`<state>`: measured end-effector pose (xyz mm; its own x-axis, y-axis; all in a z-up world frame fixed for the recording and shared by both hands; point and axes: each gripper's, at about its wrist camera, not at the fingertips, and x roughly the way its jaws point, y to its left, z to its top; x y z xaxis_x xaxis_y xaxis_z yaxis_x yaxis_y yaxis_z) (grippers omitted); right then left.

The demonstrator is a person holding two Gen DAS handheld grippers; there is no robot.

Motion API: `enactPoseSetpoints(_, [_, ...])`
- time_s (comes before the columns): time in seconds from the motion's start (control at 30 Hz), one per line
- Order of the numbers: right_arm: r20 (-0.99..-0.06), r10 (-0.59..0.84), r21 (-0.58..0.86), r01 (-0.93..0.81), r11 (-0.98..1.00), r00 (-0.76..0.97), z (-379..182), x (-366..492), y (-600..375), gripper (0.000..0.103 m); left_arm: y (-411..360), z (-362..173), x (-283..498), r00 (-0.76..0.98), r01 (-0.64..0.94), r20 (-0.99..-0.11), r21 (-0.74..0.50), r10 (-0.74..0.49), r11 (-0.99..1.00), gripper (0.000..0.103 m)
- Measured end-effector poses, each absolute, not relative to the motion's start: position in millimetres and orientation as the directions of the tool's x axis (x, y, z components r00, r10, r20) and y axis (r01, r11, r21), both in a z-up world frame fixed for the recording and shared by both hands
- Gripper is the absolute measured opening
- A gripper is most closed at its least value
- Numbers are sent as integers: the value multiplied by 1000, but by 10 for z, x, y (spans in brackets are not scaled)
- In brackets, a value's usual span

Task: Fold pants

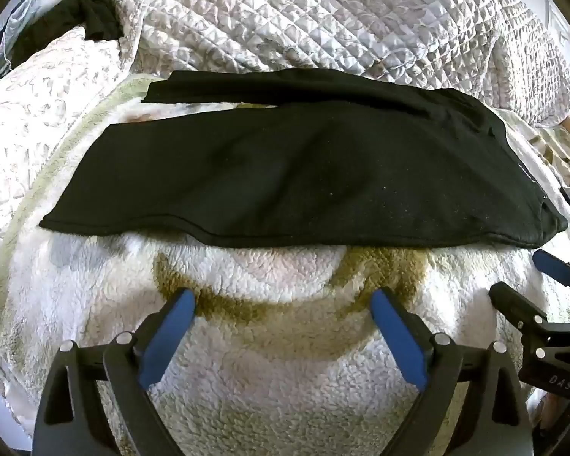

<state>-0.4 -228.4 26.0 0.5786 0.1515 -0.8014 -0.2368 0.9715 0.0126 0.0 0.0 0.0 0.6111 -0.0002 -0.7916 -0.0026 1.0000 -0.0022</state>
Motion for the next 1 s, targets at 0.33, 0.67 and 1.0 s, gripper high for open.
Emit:
enactPoseSetpoints(0.33, [-798,149,7,-237,971,584,264,-6,-2276,93,-19,21,-17,608,13,-794,3,-5,1000,96])
enactPoseSetpoints(0.67, [-797,148,7,-237,971,585,264,-13,-2268,93,-16,-4,-6,609,13,-793,-3,-10,1000,99])
enactPoseSetpoints(1.0, [-796,147,5,-237,971,587,270,-21,-2259,93,-1,-17,-2,608,16,-794,-5,-13,1000,99])
